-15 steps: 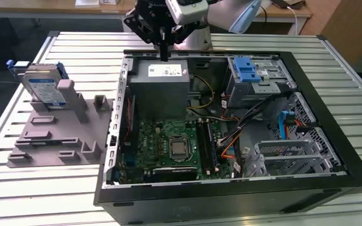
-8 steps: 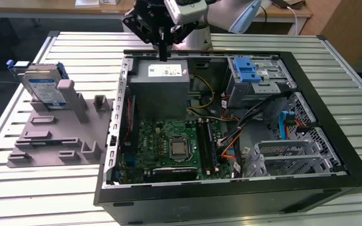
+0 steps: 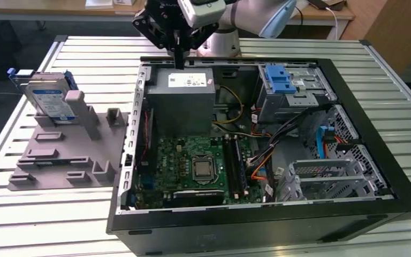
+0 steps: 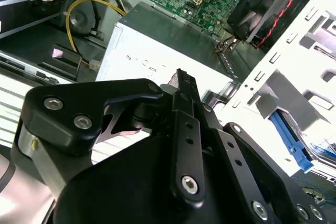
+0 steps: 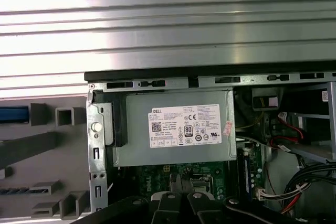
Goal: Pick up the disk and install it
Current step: 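Reach for the disk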
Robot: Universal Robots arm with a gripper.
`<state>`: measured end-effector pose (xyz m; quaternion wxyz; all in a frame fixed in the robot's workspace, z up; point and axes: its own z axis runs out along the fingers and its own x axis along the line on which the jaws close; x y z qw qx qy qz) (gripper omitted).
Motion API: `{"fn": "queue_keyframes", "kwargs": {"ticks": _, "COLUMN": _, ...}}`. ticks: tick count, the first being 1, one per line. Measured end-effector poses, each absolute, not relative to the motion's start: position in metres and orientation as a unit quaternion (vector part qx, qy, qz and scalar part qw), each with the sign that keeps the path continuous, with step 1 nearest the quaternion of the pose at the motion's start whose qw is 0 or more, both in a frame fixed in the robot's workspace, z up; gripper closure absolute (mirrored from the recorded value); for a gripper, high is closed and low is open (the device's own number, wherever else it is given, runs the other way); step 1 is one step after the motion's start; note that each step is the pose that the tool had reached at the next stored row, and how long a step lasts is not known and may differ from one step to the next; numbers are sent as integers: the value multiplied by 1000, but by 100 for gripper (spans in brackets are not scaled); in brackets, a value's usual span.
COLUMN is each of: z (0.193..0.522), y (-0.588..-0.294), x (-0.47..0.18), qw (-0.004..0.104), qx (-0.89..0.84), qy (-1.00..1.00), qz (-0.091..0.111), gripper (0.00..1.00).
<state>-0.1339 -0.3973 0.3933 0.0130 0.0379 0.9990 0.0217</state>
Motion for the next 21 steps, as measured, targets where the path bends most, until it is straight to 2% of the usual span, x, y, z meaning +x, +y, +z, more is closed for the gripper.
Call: {"fn": "queue_keyframes", "kwargs": {"ticks": 21, "z": 393, "y": -385, "x": -162, "qw": 13, "qx": 38, "qy": 999, "qz": 22, "gripper": 89}}
